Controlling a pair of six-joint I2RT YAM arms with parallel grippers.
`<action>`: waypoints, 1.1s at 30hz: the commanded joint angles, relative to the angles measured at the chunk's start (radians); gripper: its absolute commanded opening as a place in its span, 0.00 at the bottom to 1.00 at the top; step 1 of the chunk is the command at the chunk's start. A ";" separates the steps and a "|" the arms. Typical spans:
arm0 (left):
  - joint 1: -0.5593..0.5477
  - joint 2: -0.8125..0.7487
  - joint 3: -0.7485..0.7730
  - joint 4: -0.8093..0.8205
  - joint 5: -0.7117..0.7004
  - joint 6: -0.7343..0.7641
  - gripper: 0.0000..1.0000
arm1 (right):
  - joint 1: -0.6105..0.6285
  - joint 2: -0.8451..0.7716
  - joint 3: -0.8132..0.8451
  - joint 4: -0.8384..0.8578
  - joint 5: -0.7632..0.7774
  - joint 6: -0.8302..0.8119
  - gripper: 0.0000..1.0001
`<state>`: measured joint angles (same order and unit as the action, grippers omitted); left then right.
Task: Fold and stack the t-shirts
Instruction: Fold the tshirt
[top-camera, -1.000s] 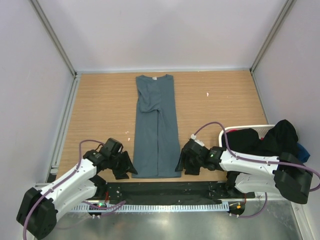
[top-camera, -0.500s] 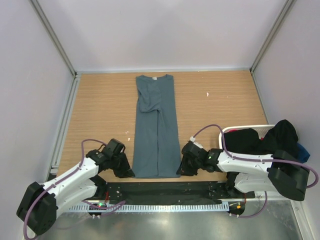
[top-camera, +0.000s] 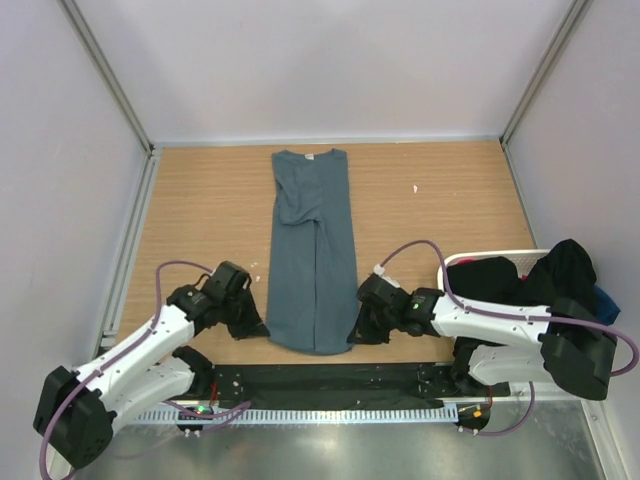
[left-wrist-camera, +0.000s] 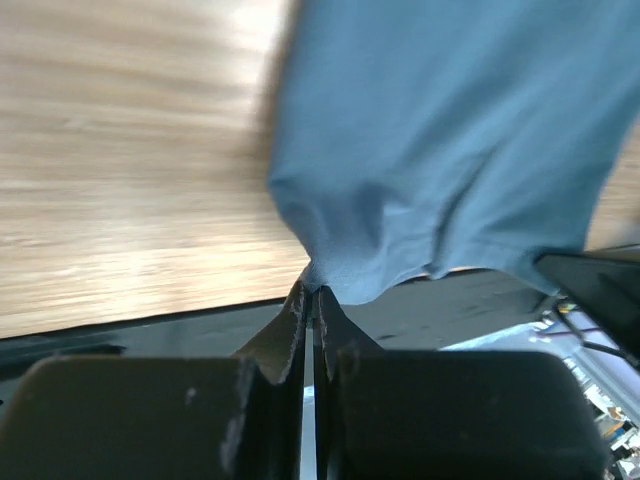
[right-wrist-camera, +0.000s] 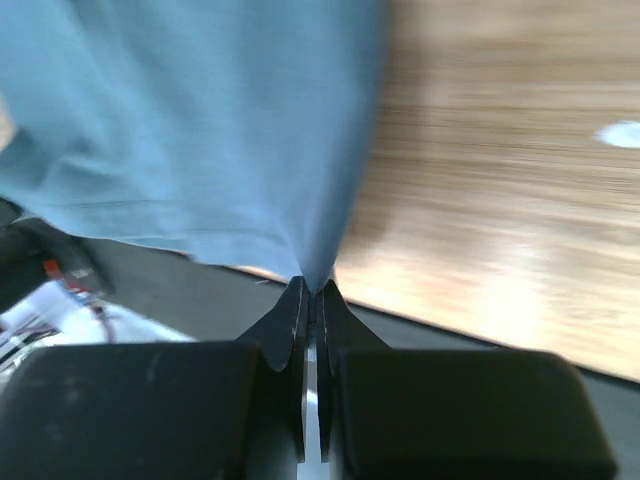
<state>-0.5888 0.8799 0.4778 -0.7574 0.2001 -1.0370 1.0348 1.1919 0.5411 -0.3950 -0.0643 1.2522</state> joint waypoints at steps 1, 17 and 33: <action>-0.002 0.027 0.116 -0.031 -0.033 0.040 0.00 | -0.010 0.005 0.146 -0.060 0.037 -0.056 0.01; 0.131 0.367 0.570 -0.022 -0.143 0.244 0.00 | -0.372 0.248 0.557 -0.176 -0.063 -0.416 0.01; 0.219 0.646 0.685 0.128 -0.160 0.245 0.00 | -0.575 0.512 0.709 -0.070 -0.187 -0.536 0.01</action>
<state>-0.3828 1.5051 1.1210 -0.6918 0.0547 -0.8062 0.4709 1.6779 1.2026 -0.5163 -0.1963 0.7521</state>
